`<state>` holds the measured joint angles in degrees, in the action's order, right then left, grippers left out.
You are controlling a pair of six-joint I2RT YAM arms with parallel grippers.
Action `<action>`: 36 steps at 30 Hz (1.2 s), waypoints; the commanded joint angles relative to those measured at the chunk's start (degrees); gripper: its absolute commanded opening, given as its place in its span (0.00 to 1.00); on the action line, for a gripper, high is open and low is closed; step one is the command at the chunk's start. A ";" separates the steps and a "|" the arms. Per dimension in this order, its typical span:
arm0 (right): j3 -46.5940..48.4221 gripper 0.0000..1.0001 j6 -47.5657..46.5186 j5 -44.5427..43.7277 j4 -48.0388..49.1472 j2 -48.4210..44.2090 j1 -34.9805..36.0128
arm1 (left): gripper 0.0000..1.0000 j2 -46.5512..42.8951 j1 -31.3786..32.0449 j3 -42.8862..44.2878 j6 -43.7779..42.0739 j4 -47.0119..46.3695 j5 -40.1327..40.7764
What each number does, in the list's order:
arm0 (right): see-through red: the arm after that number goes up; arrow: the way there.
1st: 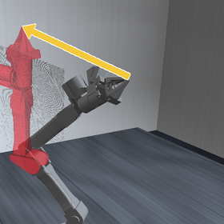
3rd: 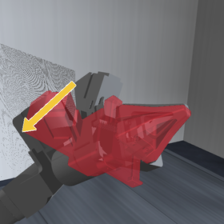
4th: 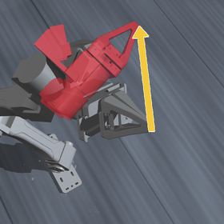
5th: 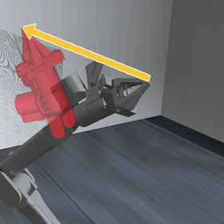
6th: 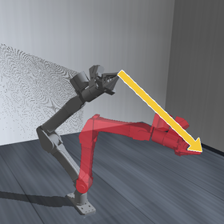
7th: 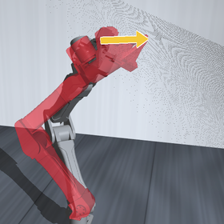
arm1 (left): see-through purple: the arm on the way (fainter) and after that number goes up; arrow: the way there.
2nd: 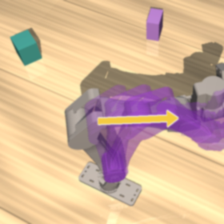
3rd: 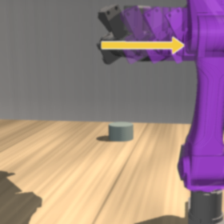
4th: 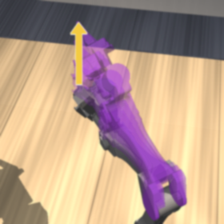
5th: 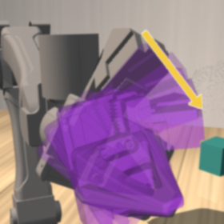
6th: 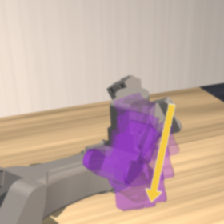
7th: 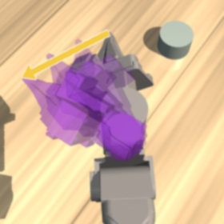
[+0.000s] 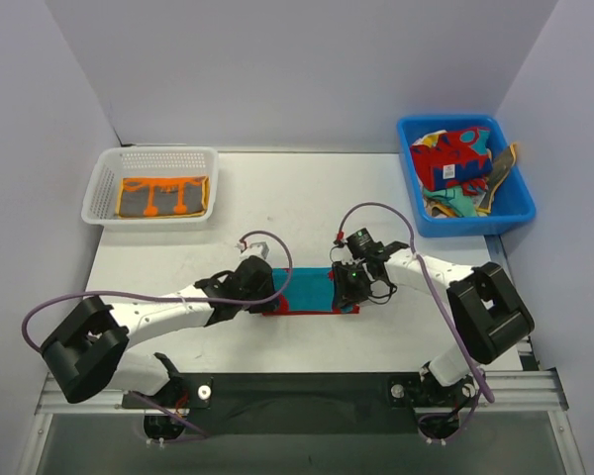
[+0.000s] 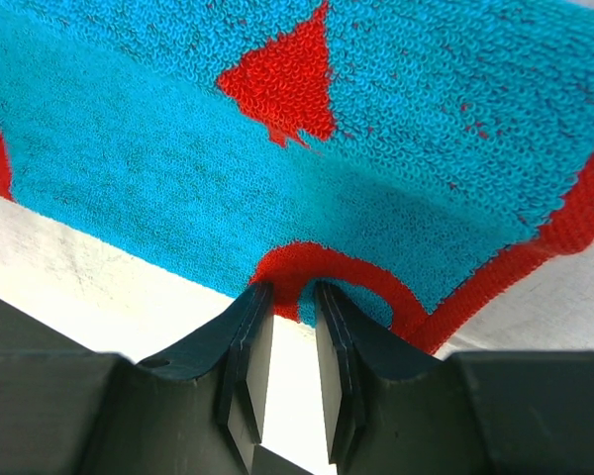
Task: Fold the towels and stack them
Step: Fold the towel, then smooth out wrinkles on the folded towel
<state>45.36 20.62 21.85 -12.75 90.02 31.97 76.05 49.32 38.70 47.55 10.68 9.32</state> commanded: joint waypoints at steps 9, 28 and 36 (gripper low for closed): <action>-4.05 0.25 1.17 -4.09 -0.36 -7.63 0.47 | 0.32 -7.12 -0.45 -9.52 8.09 -6.11 0.52; -14.33 0.74 26.74 -16.13 71.27 -1.97 7.85 | 0.29 4.19 -3.52 -4.24 1.14 -33.97 6.95; -21.27 0.76 30.79 -17.79 84.72 11.31 8.03 | 0.27 13.59 -7.66 -9.77 3.68 -36.78 0.44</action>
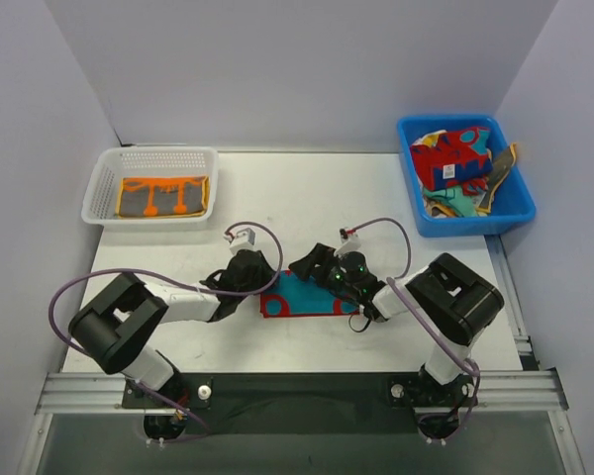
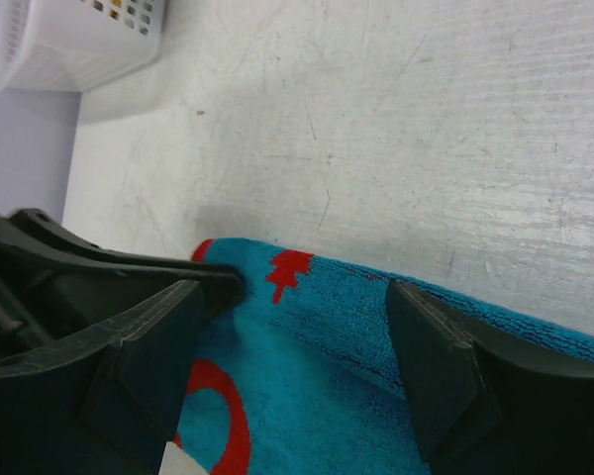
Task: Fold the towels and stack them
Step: Smooth out wrinkles on the folded towel
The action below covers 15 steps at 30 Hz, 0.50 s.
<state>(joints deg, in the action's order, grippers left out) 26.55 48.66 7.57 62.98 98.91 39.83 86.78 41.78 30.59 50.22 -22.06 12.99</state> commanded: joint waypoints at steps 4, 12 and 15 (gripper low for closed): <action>-6.94 0.78 2.58 -6.95 11.02 3.66 -1.16 | 0.25 5.94 -0.38 -4.82 6.73 -6.41 -3.41; -8.35 0.78 4.33 -5.03 14.80 5.94 -3.45 | 0.22 -8.72 -0.21 -8.00 6.30 -3.35 5.36; -8.00 0.80 4.95 -4.41 16.21 5.24 -4.06 | 0.24 -14.34 0.05 -6.69 3.84 0.87 7.39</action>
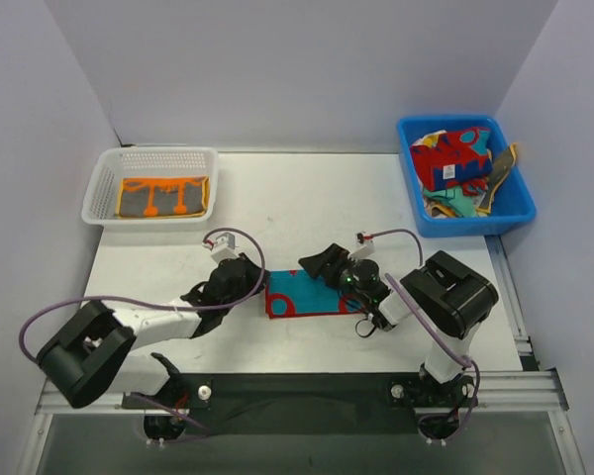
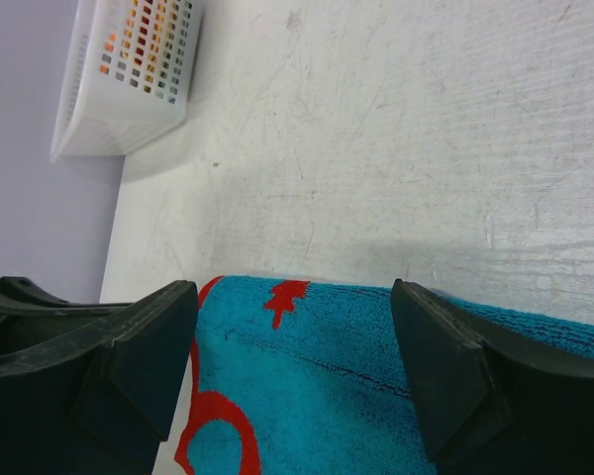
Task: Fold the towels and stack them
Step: Smooth out wrinkles on the folded towel
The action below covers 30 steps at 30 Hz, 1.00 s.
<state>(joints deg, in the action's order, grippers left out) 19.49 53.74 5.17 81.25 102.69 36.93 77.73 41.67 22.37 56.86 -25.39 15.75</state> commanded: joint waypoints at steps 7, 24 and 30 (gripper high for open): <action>1.78 0.83 -1.97 0.54 -6.72 -4.25 -1.42 | 0.27 -0.76 4.56 9.61 -8.34 4.12 -1.15; -1.45 0.83 -1.09 4.15 -9.02 -9.18 -2.73 | 0.27 8.05 6.32 6.11 -2.81 5.78 -8.28; -9.54 0.82 1.02 2.30 0.90 -3.39 -11.25 | 0.27 6.47 5.00 2.51 1.23 8.25 -6.35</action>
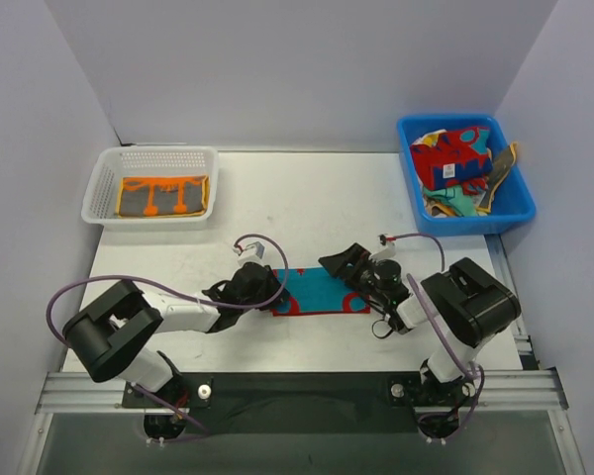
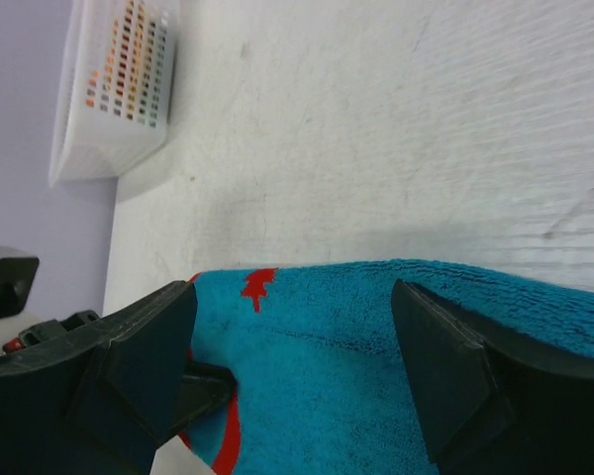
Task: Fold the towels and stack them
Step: Smooth out wrinkles on the folded towel
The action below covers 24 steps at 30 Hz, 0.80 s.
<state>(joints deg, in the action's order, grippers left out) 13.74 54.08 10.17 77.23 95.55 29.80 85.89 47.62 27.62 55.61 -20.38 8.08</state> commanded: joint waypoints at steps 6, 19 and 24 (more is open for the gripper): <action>-8.64 0.82 4.35 -1.48 18.39 12.73 -13.36 | 0.26 -3.36 -1.82 -5.20 4.06 3.94 2.29; -3.55 0.84 -1.26 4.76 2.43 -4.66 -13.37 | 0.31 -14.24 -1.74 3.05 -1.64 12.55 7.39; -1.61 0.84 -2.14 5.56 -1.47 -8.45 -13.19 | 0.34 -12.07 -1.74 12.36 -4.37 10.11 7.22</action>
<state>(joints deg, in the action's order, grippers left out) 9.87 54.54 14.63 78.04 89.08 16.23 72.82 46.06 33.47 54.72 -7.86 13.91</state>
